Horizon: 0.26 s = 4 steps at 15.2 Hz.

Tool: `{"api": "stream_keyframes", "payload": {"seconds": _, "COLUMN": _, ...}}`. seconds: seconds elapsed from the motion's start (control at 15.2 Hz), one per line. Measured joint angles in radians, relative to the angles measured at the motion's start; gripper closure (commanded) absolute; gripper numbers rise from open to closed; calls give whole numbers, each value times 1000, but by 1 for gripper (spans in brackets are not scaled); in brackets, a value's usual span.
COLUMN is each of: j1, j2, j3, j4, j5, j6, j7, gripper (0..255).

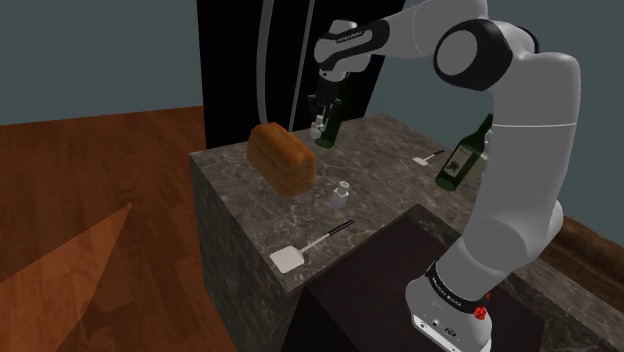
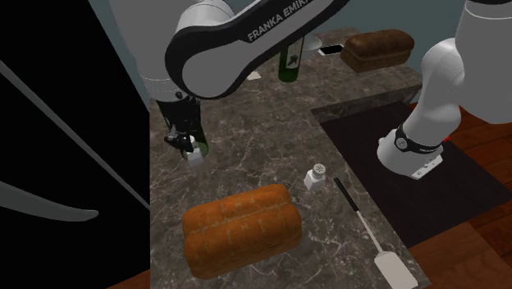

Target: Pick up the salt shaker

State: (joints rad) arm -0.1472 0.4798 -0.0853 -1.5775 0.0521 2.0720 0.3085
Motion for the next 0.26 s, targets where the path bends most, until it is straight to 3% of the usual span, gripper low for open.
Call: {"api": "stream_keyframes", "payload": {"seconds": 0.26, "j1": 0, "j2": -16, "j3": -1, "j4": 29, "j5": -2, "j6": -45, "j7": 2, "gripper": 255}}
